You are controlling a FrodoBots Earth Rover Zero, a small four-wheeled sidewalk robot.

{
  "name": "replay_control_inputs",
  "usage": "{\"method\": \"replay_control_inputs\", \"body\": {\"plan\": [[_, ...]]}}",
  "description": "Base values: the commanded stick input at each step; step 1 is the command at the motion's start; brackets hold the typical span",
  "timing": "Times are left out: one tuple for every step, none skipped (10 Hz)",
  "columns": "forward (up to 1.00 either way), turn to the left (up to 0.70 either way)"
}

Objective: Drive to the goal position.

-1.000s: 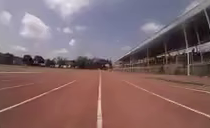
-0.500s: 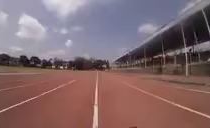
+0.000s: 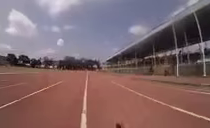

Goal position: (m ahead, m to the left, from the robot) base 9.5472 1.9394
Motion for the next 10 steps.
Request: {"method": "replay_control_inputs", "body": {"plan": [[0.7, 0.0], [0.7, 0.0], [0.7, 0.0], [0.7, 0.0], [0.7, 0.0], [0.7, 0.0], [0.7, 0.0], [0.7, 0.0], [0.7, 0.0], [0.7, 0.0]]}}
